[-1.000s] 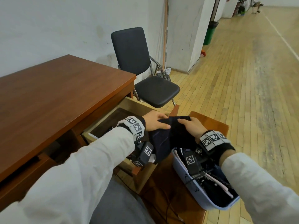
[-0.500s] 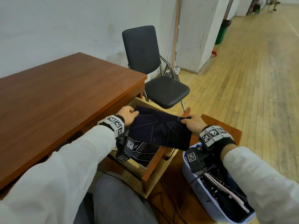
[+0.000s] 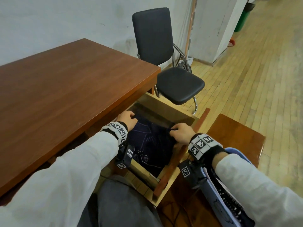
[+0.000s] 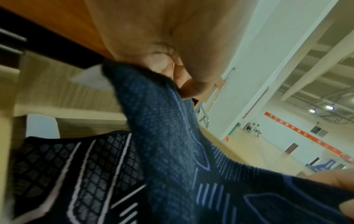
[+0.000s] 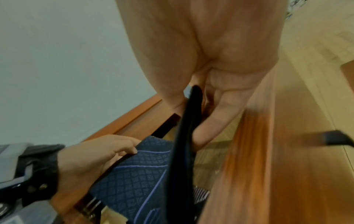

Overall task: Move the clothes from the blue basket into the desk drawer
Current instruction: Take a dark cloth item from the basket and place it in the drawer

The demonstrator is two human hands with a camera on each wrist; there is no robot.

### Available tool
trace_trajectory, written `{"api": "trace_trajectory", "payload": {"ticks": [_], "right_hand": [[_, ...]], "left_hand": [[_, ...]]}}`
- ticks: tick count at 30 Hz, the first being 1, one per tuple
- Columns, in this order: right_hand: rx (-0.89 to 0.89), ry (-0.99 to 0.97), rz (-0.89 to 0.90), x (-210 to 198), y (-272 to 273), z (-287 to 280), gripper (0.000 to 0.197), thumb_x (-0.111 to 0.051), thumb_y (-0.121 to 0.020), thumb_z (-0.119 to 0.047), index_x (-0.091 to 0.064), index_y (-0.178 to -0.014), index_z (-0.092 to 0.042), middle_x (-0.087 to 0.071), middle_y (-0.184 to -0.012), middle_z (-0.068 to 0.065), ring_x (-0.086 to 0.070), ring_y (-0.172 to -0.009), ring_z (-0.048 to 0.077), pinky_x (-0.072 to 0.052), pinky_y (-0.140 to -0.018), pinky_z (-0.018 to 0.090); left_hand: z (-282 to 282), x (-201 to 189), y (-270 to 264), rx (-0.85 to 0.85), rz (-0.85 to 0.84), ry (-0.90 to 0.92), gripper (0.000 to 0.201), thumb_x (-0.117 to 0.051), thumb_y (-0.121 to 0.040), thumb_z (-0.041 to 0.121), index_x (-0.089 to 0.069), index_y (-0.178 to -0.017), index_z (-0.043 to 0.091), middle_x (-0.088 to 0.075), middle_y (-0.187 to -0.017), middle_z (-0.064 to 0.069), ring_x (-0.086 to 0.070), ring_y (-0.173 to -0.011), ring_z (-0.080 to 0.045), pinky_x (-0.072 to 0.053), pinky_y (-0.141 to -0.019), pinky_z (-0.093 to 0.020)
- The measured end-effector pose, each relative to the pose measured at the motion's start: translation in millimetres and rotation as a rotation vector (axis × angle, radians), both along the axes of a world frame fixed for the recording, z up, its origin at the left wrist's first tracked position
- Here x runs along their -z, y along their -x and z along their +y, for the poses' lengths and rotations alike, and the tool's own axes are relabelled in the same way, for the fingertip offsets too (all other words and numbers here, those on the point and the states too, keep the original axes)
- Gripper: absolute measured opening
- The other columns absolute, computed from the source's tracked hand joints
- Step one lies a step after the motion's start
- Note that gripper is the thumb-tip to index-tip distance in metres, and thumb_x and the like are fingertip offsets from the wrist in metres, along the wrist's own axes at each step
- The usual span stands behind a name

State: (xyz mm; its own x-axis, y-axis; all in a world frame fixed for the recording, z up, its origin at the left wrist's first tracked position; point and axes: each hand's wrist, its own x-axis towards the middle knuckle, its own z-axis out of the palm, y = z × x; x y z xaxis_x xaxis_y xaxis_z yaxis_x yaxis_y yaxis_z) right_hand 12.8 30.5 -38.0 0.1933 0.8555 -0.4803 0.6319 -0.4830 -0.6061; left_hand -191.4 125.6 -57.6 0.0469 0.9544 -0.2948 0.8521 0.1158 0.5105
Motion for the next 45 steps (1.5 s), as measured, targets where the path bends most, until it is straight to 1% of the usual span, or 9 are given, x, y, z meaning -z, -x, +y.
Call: {"api": "trace_trajectory", "payload": {"ticks": [3,6,8,10,18,25,29,37,45], "right_hand": [[-0.072,0.045,0.02,10.3,11.2,7.8,0.021,-0.05,-0.094,-0.01,-0.06,-0.112,-0.011,-0.066,-0.105,0.011,-0.067,-0.054,0.018,-0.057,-0.048,0.024],[-0.175,0.095,-0.027,19.6,20.5,19.4,0.023,-0.049,-0.093,-0.007,-0.058,-0.113,-0.01,-0.069,-0.091,0.011,-0.067,-0.052,0.017,-0.058,-0.05,0.026],[-0.231,0.158,-0.033,25.2,24.9,22.4,0.022,-0.049,-0.093,-0.004,-0.056,-0.113,-0.009,-0.069,-0.083,0.01,-0.069,-0.057,0.019,-0.059,-0.053,0.028],[-0.307,0.201,-0.067,31.5,27.2,23.5,0.021,-0.051,-0.092,-0.004,-0.055,-0.111,-0.011,-0.069,-0.092,0.012,-0.072,-0.067,0.025,-0.061,-0.061,0.034],[-0.739,0.2,-0.612,52.0,29.8,19.8,0.03,-0.054,-0.086,-0.023,-0.061,-0.114,-0.016,-0.066,-0.11,0.007,-0.065,-0.101,0.028,-0.054,-0.079,0.036],[-0.702,0.214,-0.686,58.5,26.6,19.7,0.036,-0.056,-0.087,-0.028,-0.053,-0.119,-0.014,-0.06,-0.119,0.009,-0.056,-0.113,0.03,-0.039,-0.096,0.041],[-0.688,0.262,-0.649,57.4,28.9,20.3,0.024,-0.05,-0.091,-0.023,-0.059,-0.11,-0.012,-0.063,-0.114,0.008,-0.057,-0.11,0.027,-0.032,-0.103,0.045],[-0.756,0.336,-0.638,62.2,32.8,19.9,0.025,-0.049,-0.092,-0.018,-0.062,-0.112,-0.011,-0.063,-0.117,0.008,-0.057,-0.114,0.028,-0.027,-0.107,0.049],[-0.474,-0.079,-0.402,36.0,19.5,15.1,0.027,-0.049,-0.091,-0.028,-0.061,-0.114,-0.021,-0.066,-0.112,0.007,-0.063,-0.103,0.028,-0.051,-0.089,0.039]], "left_hand": [[2.9,13.1,7.5,0.019,0.014,0.032,0.044,-0.056,-0.09,0.016,-0.053,-0.133,0.013,-0.056,-0.136,-0.01,-0.054,-0.122,-0.029,-0.044,-0.101,-0.035],[11.1,26.4,19.2,0.003,0.009,0.069,0.043,-0.052,-0.09,0.013,-0.053,-0.133,0.014,-0.056,-0.135,-0.01,-0.055,-0.12,-0.03,-0.045,-0.101,-0.037],[15.0,34.4,26.0,0.014,0.046,0.076,0.04,-0.049,-0.09,0.012,-0.056,-0.13,0.017,-0.058,-0.133,-0.009,-0.055,-0.119,-0.031,-0.045,-0.102,-0.039],[18.9,43.3,30.7,0.015,0.075,0.086,0.04,-0.047,-0.092,0.011,-0.056,-0.13,0.018,-0.057,-0.134,-0.009,-0.055,-0.121,-0.031,-0.044,-0.103,-0.04],[20.2,68.2,34.3,0.02,0.071,0.244,0.045,-0.048,-0.093,0.005,-0.046,-0.137,0.013,-0.048,-0.139,-0.013,-0.052,-0.122,-0.032,-0.044,-0.102,-0.039],[16.5,70.0,37.7,0.093,0.265,0.269,0.056,-0.061,-0.086,0.008,-0.041,-0.138,0.014,-0.053,-0.131,-0.013,-0.054,-0.119,-0.031,-0.048,-0.099,-0.041],[13.7,68.8,35.5,0.077,0.334,0.218,0.052,-0.06,-0.087,0.008,-0.045,-0.136,0.011,-0.04,-0.141,-0.013,-0.047,-0.128,-0.033,-0.043,-0.105,-0.041],[6.3,62.5,30.9,0.221,0.589,0.238,0.029,-0.056,-0.089,0.005,-0.06,-0.118,0.002,-0.063,-0.12,-0.017,-0.061,-0.111,-0.033,-0.05,-0.088,-0.036],[-4.4,37.2,26.0,0.08,0.325,0.148,0.044,-0.054,-0.09,0.004,-0.05,-0.134,0.007,-0.055,-0.134,-0.017,-0.056,-0.12,-0.034,-0.047,-0.094,-0.036]]}}
